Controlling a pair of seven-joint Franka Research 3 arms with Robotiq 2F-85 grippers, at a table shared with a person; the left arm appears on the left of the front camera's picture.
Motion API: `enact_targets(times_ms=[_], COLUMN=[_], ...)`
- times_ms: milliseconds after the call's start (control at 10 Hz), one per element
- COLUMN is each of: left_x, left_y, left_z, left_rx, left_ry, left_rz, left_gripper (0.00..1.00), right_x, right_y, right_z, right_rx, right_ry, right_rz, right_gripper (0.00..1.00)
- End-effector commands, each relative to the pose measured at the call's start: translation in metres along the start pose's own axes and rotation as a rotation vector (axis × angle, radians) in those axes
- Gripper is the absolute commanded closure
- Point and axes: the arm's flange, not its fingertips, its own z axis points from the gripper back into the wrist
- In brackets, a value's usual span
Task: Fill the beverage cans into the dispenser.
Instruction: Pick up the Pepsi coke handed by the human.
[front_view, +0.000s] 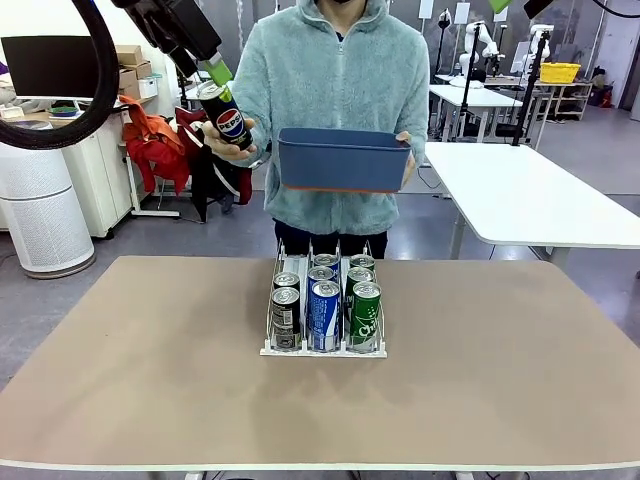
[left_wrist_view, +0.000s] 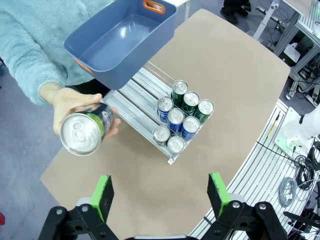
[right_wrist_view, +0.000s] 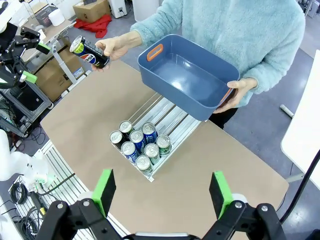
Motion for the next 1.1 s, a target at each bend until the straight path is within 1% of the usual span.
enact_targets(times_ms=[0, 200, 300, 600, 900, 1000], left_x=[-0.013, -0.020, -0.020, -0.015, -0.011, -0.010], left_y=[0.015, 0.035, 0.041, 0.054, 0.068, 0.068], left_z=[-0.009, -0.017, -0.021, -0.034, -0.044, -0.048], left_rx=[-0.006, 0.006, 0.024, -0.005, 0.005, 0.031], left_ry=[-0.030, -0.053, -0.047, -0.057, -0.078, -0.078], left_rz=[-0.036, -0.036, -0.046, -0.076, -0.111, -0.118], left_gripper=[0.00, 0.00, 0.00, 0.00, 0.00, 0.00], right_x=[0.000, 0.000, 0.000, 0.000, 0.000, 0.000], right_y=[0.000, 0.000, 0.000, 0.000, 0.000, 0.000], right_z=[0.000, 0.000, 0.000, 0.000, 0.000, 0.000], right_rx=[-0.002, -0.002, -0.002, -0.002, -0.002, -0.002], right_ry=[-0.004, -0.004, -0.004, -0.004, -0.004, -0.004], right_rz=[0.000, 0.000, 0.000, 0.000, 0.000, 0.000], right_gripper=[0.00, 0.00, 0.00, 0.00, 0.00, 0.00])
